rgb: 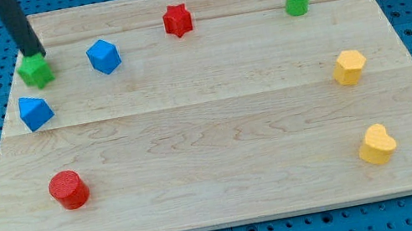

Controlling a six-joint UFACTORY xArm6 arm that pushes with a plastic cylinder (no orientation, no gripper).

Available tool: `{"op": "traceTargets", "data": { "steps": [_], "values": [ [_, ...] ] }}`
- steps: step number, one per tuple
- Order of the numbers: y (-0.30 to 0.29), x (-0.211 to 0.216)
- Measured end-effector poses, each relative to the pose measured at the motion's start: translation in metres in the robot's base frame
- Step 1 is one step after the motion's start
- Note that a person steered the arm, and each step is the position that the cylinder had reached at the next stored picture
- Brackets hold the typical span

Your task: Separate green star and the blue cube

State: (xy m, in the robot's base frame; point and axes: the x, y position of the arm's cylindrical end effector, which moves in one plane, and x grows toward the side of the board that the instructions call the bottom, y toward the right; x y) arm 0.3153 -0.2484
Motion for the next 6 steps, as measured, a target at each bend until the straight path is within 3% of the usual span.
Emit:
{"op": "traceTargets", "data": {
  "steps": [1, 2, 3, 5, 6],
  "values": [
    [0.023, 0.021],
    [-0.025, 0.016],
    [0.001, 0.037],
    [0.140, 0.038],
    [0.121, 0.025]
  ]
}}
